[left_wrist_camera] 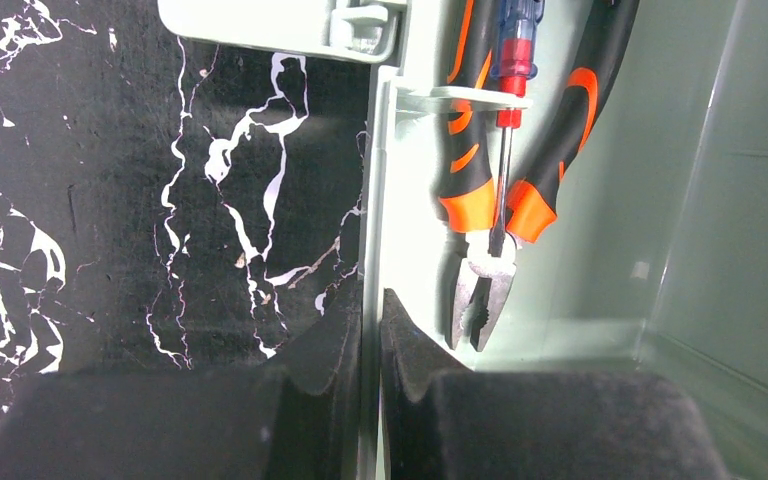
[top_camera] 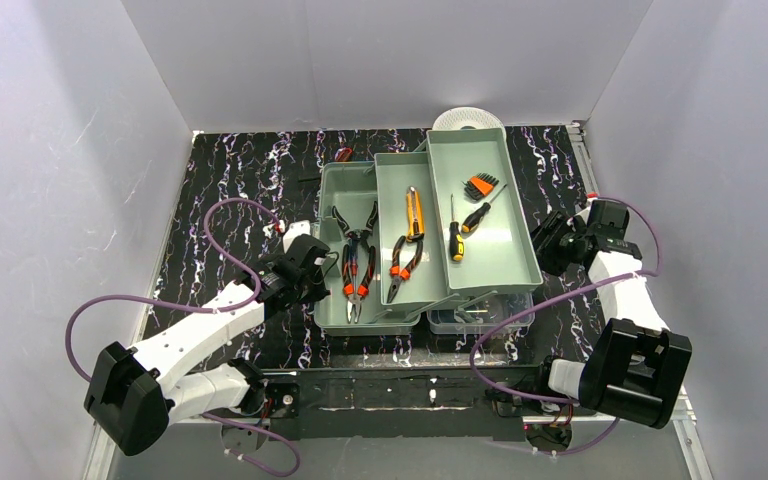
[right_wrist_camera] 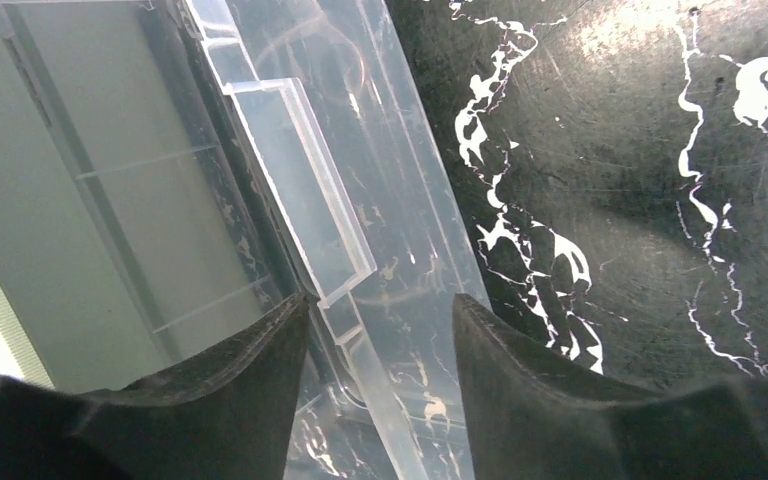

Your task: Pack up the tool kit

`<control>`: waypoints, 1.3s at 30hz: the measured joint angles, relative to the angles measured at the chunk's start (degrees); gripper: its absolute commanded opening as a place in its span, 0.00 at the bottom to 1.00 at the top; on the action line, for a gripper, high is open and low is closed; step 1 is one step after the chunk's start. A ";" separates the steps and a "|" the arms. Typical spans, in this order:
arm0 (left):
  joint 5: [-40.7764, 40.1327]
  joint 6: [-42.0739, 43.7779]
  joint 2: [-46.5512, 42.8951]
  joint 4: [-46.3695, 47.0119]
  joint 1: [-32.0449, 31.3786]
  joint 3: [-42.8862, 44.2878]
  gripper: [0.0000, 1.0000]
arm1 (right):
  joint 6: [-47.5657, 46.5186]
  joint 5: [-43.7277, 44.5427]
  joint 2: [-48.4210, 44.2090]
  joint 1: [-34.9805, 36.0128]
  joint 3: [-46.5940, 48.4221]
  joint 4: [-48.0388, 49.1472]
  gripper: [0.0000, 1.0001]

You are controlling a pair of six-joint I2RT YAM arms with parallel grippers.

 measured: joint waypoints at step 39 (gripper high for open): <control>7.04 6.34 2.21 3.82 1.90 0.85 0.00 | -9.46 42.73 2.45 39.71 42.75 -30.56 0.01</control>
